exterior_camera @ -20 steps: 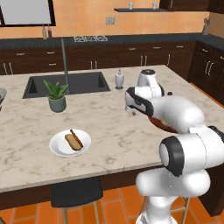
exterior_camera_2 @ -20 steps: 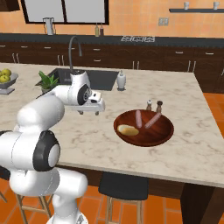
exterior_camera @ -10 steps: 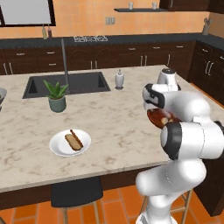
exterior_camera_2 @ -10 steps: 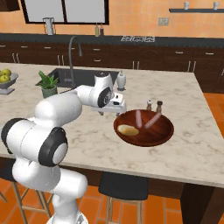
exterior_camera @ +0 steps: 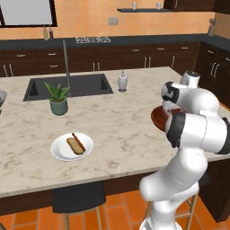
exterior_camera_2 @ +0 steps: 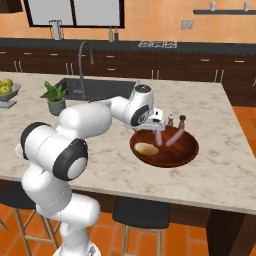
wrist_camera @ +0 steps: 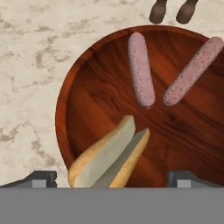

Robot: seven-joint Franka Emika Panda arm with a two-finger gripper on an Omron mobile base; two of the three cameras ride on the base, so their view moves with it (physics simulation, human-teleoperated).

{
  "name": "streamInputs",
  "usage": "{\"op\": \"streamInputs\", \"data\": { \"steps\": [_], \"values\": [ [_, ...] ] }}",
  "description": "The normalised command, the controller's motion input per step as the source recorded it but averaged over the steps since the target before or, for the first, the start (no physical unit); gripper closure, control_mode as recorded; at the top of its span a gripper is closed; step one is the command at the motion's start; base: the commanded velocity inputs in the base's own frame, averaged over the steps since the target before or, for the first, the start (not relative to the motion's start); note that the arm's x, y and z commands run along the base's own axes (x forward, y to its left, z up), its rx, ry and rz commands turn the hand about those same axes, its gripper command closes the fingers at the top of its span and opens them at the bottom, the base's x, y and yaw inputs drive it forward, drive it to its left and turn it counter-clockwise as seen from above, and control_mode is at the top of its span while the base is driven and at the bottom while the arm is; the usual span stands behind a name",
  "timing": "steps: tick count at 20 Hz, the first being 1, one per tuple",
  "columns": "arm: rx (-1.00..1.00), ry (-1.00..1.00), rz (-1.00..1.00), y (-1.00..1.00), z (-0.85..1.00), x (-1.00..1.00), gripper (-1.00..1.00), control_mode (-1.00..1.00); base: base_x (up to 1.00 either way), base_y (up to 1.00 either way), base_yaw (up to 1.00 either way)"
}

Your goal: Place one bun and one sausage from the bowl on each plate.

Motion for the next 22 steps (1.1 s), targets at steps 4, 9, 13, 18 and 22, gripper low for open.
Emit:
{"op": "streamInputs", "data": {
  "steps": [4, 9, 13, 18, 22],
  "values": [
    [0.01, -0.07, -0.01, -0.44, -0.16, 0.22, -1.0, -1.0, 0.0, 0.0, 0.0],
    [0.0, -0.01, -0.02, -0.35, -0.19, 0.01, -1.0, -1.0, 0.0, 0.0, 0.0],
    [0.0, -0.03, -0.09, -0.24, -0.06, 0.0, -1.0, -1.0, 0.0, 0.0, 0.0],
    [0.0, -0.04, -0.2, -0.14, 0.0, 0.02, -1.0, -1.0, 0.0, 0.0, 0.0],
    [0.0, 0.0, -0.22, -0.21, -0.03, 0.1, -1.0, -1.0, 0.0, 0.0, 0.0]
  ]
}}
